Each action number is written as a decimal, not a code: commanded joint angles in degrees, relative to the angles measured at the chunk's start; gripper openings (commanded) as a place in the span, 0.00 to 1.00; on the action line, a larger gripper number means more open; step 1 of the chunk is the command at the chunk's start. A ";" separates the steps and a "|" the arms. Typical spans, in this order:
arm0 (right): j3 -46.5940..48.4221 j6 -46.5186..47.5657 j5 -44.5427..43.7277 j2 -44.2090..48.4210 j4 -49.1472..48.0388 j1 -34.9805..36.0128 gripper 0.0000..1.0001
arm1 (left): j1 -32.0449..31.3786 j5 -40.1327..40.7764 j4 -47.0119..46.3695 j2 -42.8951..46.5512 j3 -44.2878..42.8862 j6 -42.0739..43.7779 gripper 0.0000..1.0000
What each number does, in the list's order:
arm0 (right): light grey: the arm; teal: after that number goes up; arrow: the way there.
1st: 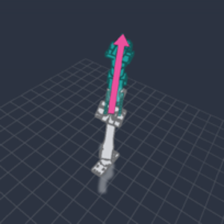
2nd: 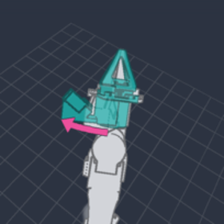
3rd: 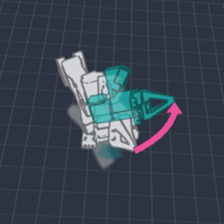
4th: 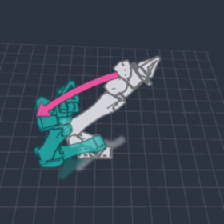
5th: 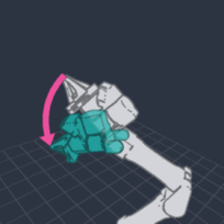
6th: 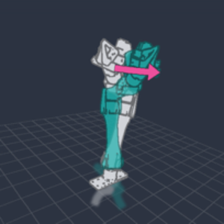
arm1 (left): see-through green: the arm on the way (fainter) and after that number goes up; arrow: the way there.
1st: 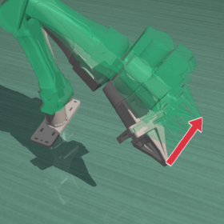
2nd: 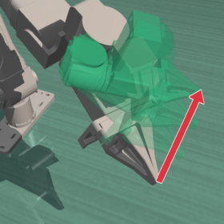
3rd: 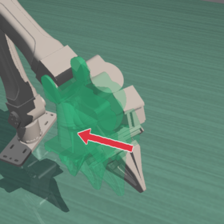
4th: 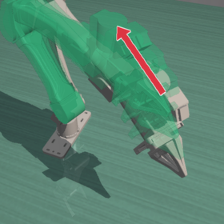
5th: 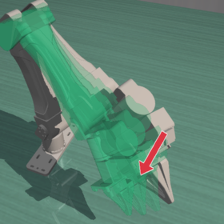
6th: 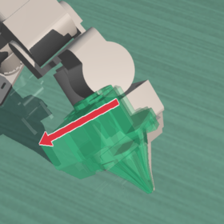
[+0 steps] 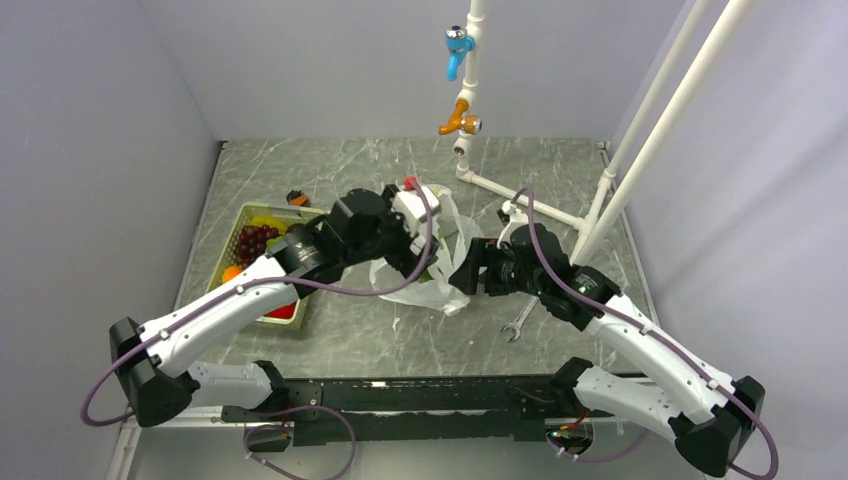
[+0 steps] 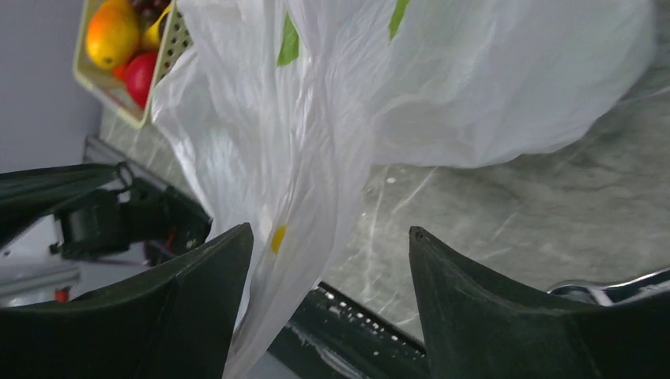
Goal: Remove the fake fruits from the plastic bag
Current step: Adjust the plastic bag at the center of the board.
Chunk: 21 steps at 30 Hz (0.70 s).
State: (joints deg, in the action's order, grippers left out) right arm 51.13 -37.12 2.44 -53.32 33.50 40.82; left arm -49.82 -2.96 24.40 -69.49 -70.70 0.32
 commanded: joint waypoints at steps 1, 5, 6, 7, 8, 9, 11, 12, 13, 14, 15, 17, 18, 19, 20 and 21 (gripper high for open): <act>-5.76 -2.60 8.41 6.09 -7.53 0.23 0.69 | -2.54 0.90 -7.45 -1.29 3.12 13.08 0.99; -13.49 -4.16 10.99 12.27 -10.52 0.20 0.48 | -6.02 1.30 -7.98 -4.69 3.95 17.50 0.99; -15.04 -4.45 12.13 13.26 -11.68 0.27 0.43 | -6.97 2.15 -7.48 -5.56 3.76 18.08 0.99; -16.54 -4.65 13.14 14.00 -12.97 0.22 0.39 | -7.64 2.75 -7.17 -6.25 3.79 18.23 0.99; -17.78 -4.90 13.87 14.49 -13.88 0.24 0.36 | -8.18 2.82 -7.48 -6.77 4.32 18.12 0.99; -19.19 -5.03 14.18 14.83 -14.65 0.34 0.31 | -8.67 4.69 -8.37 -6.93 5.26 18.00 0.99; -21.22 -5.15 14.09 15.39 -15.28 0.35 0.23 | -9.65 6.20 -9.53 -7.17 7.31 17.93 0.99; -22.23 -5.27 13.95 15.66 -15.52 0.42 0.21 | -10.29 7.96 -9.57 -7.27 7.93 17.47 0.99; -23.38 -5.43 14.19 16.01 -16.14 0.40 0.17 | -10.72 9.88 -9.61 -7.25 8.61 16.13 0.99; -24.75 -5.75 14.65 16.34 -16.97 0.48 0.13 | -10.81 11.93 -9.44 -7.24 9.08 13.54 0.99; -26.07 -6.27 14.95 16.47 -17.74 0.51 0.10 | -10.82 13.87 -9.10 -7.05 9.40 10.62 0.99; -29.28 -7.79 15.79 16.36 -19.92 1.06 0.05 | -11.05 18.62 -10.38 -5.93 11.45 2.72 0.95; -30.74 -8.76 16.21 16.38 -21.25 1.51 0.03 | -11.61 21.43 -11.64 -4.67 13.24 -1.86 0.95; -32.03 -9.51 16.27 16.34 -22.32 2.11 0.02 | -12.30 24.99 -13.24 -3.41 15.22 -6.29 0.96; -33.13 -10.09 16.24 16.46 -23.35 2.64 0.01 | -12.87 27.89 -14.25 -1.76 16.78 -10.76 0.97; -33.92 -10.58 16.05 16.53 -24.07 3.17 0.00 | -13.30 29.41 -15.11 -0.96 18.48 -15.19 0.99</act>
State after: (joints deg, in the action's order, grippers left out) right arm 20.14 -44.23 16.84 -37.43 16.14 42.22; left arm -61.34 15.22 14.44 -75.07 -55.72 2.00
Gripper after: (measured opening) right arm 0.021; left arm 0.970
